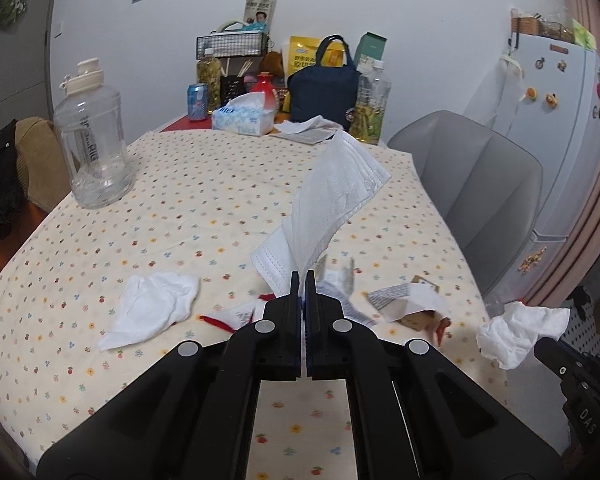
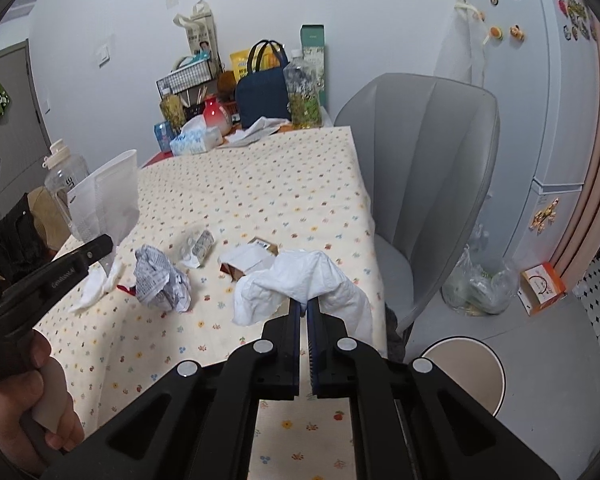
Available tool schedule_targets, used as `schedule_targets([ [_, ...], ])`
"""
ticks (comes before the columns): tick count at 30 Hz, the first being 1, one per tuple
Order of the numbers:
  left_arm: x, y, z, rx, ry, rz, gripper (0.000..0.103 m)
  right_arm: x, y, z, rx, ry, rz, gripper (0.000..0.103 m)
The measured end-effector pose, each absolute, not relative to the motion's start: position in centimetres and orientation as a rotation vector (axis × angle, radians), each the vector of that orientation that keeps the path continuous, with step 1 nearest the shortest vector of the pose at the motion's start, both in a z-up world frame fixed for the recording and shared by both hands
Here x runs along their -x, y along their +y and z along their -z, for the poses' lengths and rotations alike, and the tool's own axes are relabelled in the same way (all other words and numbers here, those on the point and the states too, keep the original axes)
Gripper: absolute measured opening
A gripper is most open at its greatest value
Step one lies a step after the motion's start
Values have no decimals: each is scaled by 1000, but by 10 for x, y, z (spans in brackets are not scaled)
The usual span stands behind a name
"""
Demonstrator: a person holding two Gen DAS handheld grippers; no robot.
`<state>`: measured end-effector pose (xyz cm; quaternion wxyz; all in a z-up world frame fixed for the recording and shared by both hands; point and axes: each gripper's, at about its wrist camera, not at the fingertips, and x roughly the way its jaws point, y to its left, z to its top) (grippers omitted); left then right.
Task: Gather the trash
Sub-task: 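Grasp the white face mask with the left gripper while the right gripper grasps the white tissue, then carry the mask and tissue over the trash bin with both grippers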
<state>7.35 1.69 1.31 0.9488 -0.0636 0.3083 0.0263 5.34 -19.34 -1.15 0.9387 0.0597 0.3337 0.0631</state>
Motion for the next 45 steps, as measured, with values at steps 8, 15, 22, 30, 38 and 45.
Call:
schedule_targets([
  [8, -72, -16, -25, 100, 605, 6, 2, -41, -211, -3, -131, 645, -85, 4],
  [15, -71, -56, -32, 58, 594, 72, 2, -32, -237, -9, -157, 621, -32, 4],
  [22, -75, -104, -35, 12, 596, 141, 2, -24, -272, -7, -196, 609, 19, 4],
  [30, -81, -165, -26, -59, 630, 217, 2, -24, -317, 9, -259, 623, 83, 4],
  [38, -91, -207, -10, -103, 669, 268, 2, -27, -352, 27, -301, 638, 139, 4],
  [45, -102, -238, 1, -138, 697, 308, 2, -28, -377, 45, -332, 662, 188, 4],
])
